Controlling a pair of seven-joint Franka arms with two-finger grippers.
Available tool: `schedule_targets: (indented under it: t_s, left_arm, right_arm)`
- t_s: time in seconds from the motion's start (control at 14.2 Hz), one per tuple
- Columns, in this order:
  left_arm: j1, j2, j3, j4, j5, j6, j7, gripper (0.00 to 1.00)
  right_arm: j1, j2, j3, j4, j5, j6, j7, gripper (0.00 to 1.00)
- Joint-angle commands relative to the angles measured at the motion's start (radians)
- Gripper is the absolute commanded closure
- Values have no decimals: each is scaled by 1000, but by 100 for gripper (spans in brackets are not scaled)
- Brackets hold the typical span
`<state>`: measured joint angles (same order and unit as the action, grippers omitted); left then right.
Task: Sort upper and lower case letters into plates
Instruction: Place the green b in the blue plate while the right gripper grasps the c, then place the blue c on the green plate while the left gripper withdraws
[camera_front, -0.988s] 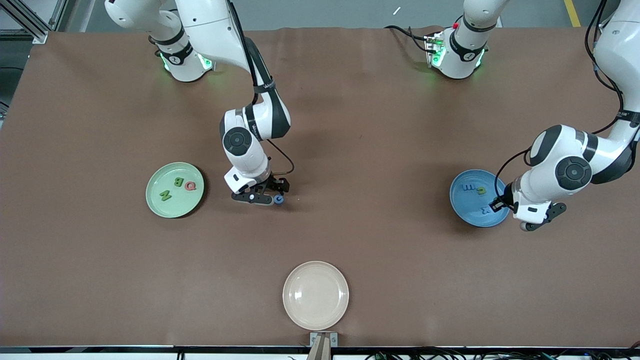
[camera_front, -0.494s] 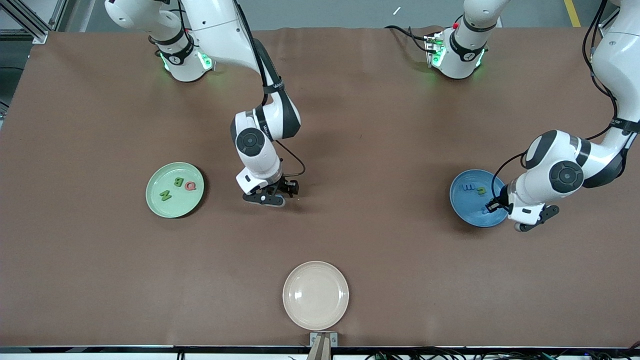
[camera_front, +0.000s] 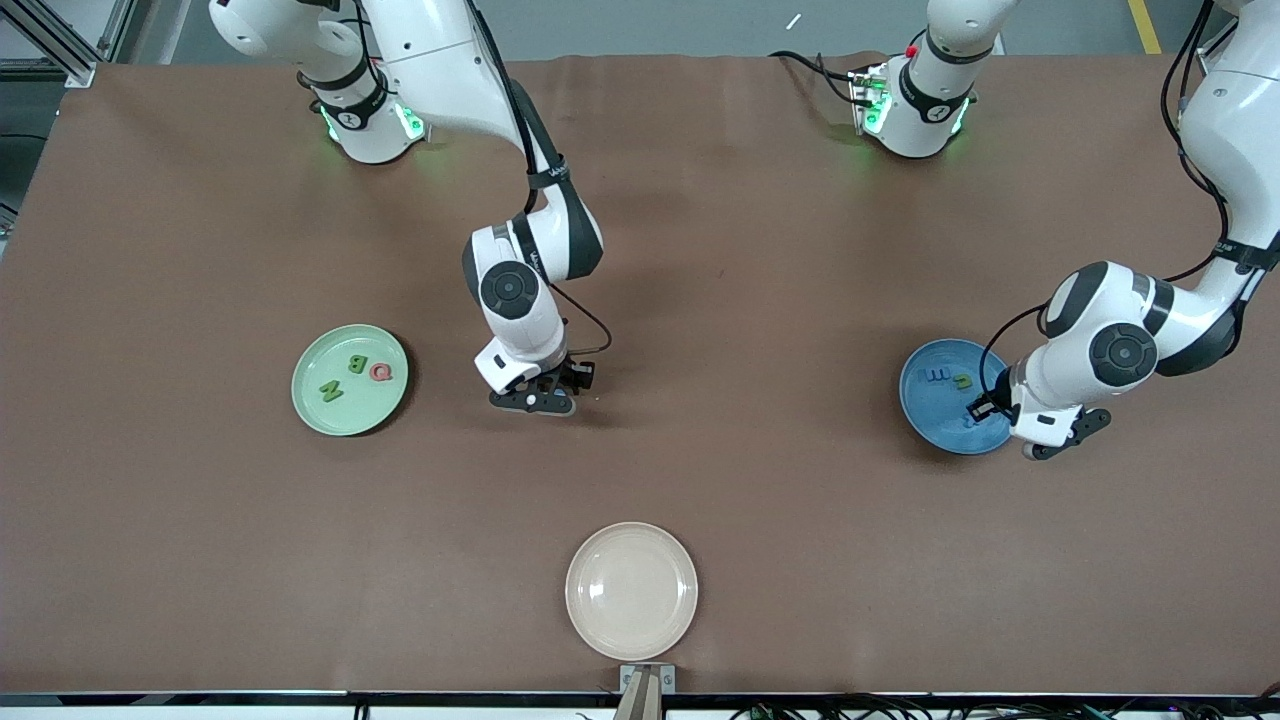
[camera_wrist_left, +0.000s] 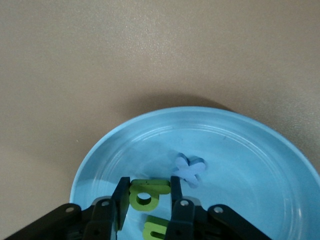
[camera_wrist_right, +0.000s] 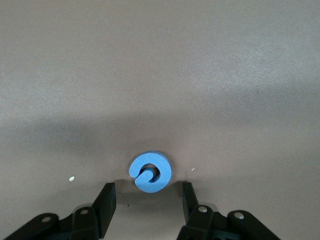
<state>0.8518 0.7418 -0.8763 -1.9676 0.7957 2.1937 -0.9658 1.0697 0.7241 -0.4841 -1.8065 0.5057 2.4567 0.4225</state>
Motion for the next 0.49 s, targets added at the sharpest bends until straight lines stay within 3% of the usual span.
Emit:
schedule_targets:
  t_s: [0.0, 0.35, 0.42]
  left_arm:
    - [0, -4, 8, -20, 25, 12, -11, 81]
    - [0, 8, 10, -20, 25, 12, -13, 77]
    - [1, 7, 10, -20, 25, 12, -8, 64]
  right_arm:
    - [-8, 31, 2, 36, -21, -12, 16, 41]
    - [-16, 43, 2, 55, -24, -12, 12, 47]
    - [-19, 43, 2, 58, -30, -12, 12, 49]
